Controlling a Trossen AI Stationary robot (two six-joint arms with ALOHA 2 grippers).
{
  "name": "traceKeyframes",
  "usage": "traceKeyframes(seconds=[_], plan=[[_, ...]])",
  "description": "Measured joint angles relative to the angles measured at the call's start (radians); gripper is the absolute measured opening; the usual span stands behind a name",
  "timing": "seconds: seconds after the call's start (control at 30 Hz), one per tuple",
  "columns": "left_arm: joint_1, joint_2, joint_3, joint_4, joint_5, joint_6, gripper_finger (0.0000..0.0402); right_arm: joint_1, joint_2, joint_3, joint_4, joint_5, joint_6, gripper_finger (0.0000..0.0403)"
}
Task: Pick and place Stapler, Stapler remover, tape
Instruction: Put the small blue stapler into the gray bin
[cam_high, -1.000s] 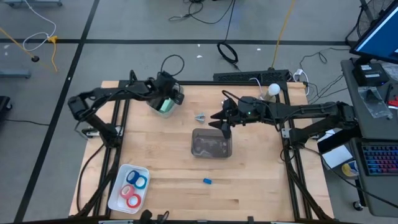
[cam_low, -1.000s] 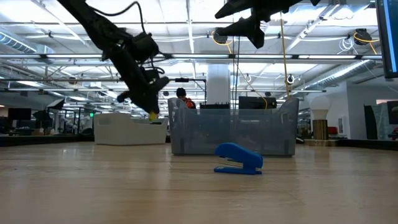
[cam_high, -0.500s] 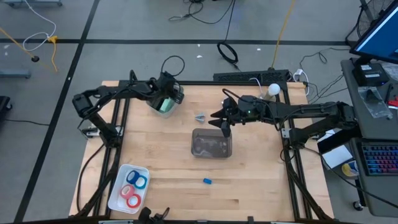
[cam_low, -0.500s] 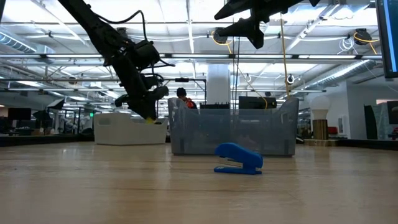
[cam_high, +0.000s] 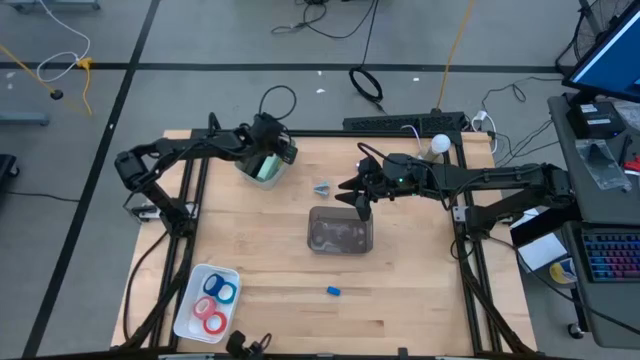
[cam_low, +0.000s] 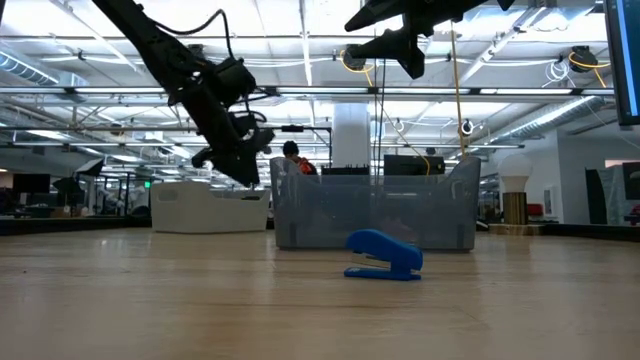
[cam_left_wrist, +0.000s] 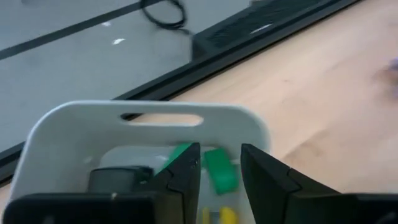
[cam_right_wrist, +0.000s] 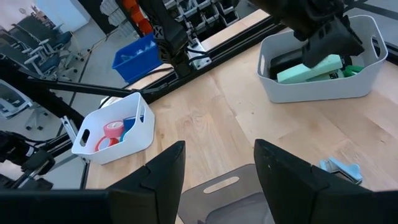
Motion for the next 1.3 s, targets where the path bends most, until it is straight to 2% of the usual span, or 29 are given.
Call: traceKeyframes(seconds=[0.1, 0.3, 0.4, 0.53, 0.67, 0.8, 0.97, 1.2, 1.3], plan=[[0.002, -0.045, 0.0, 0.005, 0.112, 0.004, 0.0119, 0.002, 0.0, 0.0, 0.0, -0.006, -0.007, 0.0187], [-0.023, -0.168, 0.0, 0.005, 0.449, 0.006, 0.0119, 0.01, 0.0, 0.0, -0.001, -0.058, -0.044, 0.0187], [-0.062, -0.232, 0.0, -0.008, 0.568, 0.027, 0.012, 0.009, 0.0, 0.0, -0.001, -0.093, -0.032, 0.0187], [-0.153, -0.313, 0.0, -0.051, 0.609, 0.081, 0.012, 0.018, 0.0, 0.0, -0.001, -0.188, -0.009, 0.0187], [-0.278, -0.373, 0.0, -0.07, 0.609, 0.142, 0.012, 0.045, 0.0, 0.0, -0.001, -0.211, 0.058, 0.0187], [-0.418, -0.402, 0.0, -0.073, 0.583, 0.17, 0.012, 0.077, 0.0, 0.0, -0.001, -0.21, 0.058, 0.0187], [-0.586, -0.402, 0.0, -0.081, 0.462, 0.16, 0.012, 0.126, 0.0, 0.0, -0.001, -0.211, 0.025, 0.0187], [-0.836, -0.4, 0.0, -0.101, 0.128, 0.161, 0.012, 0.18, -0.016, 0.0, -0.038, -0.213, -0.13, 0.0187], [-0.924, -0.388, 0.0, -0.07, -0.007, 0.161, 0.012, 0.178, -0.048, 0.0, -0.142, -0.209, -0.169, 0.0187]])
